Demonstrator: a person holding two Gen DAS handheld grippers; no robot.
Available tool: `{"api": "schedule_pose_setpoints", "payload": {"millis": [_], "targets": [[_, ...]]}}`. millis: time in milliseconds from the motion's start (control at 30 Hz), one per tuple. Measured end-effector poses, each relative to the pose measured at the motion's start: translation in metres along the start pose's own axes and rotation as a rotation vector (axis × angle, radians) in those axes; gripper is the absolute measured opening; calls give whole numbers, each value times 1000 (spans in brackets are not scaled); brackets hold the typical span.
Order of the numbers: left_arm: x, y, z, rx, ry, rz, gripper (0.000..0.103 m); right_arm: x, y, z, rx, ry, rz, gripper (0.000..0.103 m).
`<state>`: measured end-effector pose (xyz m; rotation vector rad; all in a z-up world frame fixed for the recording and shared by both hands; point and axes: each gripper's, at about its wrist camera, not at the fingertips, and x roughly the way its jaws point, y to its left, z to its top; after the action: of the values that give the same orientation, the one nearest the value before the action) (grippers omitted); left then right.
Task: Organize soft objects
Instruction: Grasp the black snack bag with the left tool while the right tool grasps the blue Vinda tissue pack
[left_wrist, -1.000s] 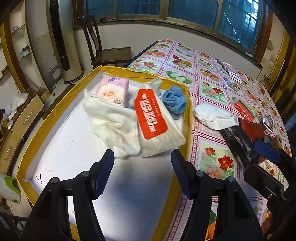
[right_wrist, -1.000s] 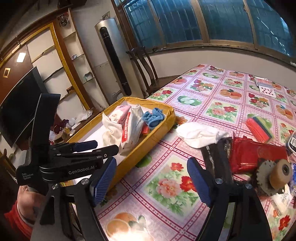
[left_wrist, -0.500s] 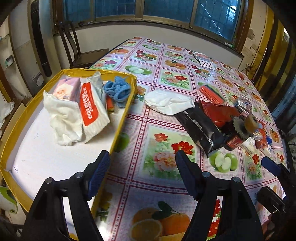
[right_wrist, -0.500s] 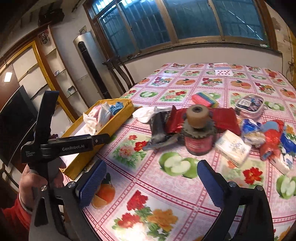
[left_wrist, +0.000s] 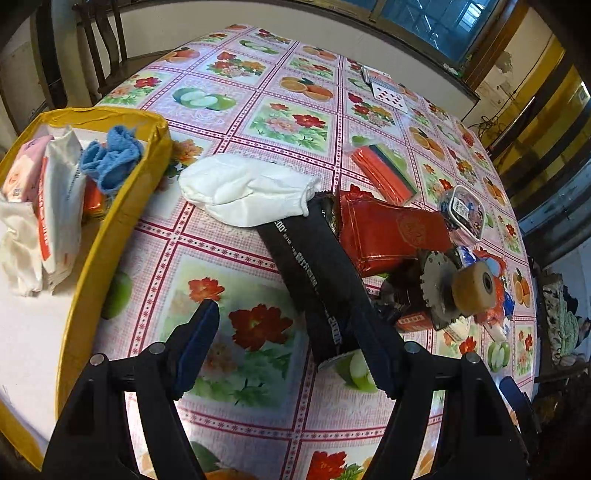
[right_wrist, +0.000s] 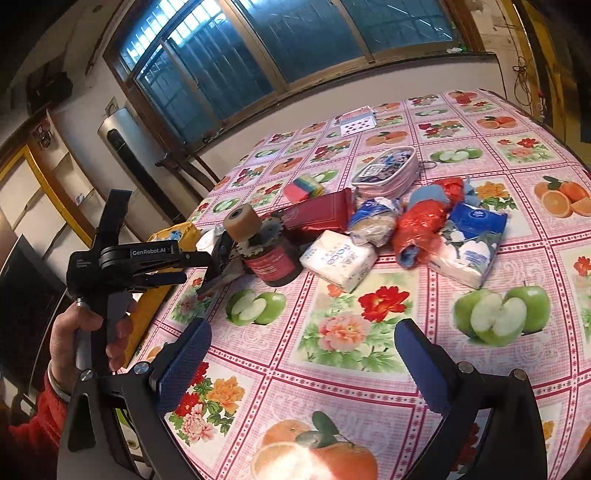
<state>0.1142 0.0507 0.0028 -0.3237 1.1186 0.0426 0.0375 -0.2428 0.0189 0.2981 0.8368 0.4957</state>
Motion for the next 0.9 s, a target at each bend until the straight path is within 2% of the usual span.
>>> {"api": "schedule_pose_setpoints", "payload": {"millis": [167, 300, 333, 600, 700, 767, 833, 900], "targets": [[19, -4, 17, -43, -1, 20, 73, -8, -20, 4, 46, -19, -2, 101], [38, -1, 19, -73, 57, -7, 74, -6, -28, 6, 71, -19, 5, 101], [37, -3, 18, -64, 33, -6, 76, -5, -29, 7, 73, -19, 5, 101], [34, 1, 12, -18, 40, 8, 76, 11, -20, 8, 51, 16, 14, 101], [31, 5, 11, -7, 43, 11, 67, 16, -16, 6, 43, 29, 16, 101], [29, 7, 9, 2, 44, 21, 53, 17, -15, 6, 40, 33, 14, 101], [27, 9, 8, 24, 46, 36, 44, 17, -15, 5, 42, 32, 15, 101], [26, 12, 6, 27, 53, 24, 42, 15, -16, 5, 44, 27, 11, 101]]}}
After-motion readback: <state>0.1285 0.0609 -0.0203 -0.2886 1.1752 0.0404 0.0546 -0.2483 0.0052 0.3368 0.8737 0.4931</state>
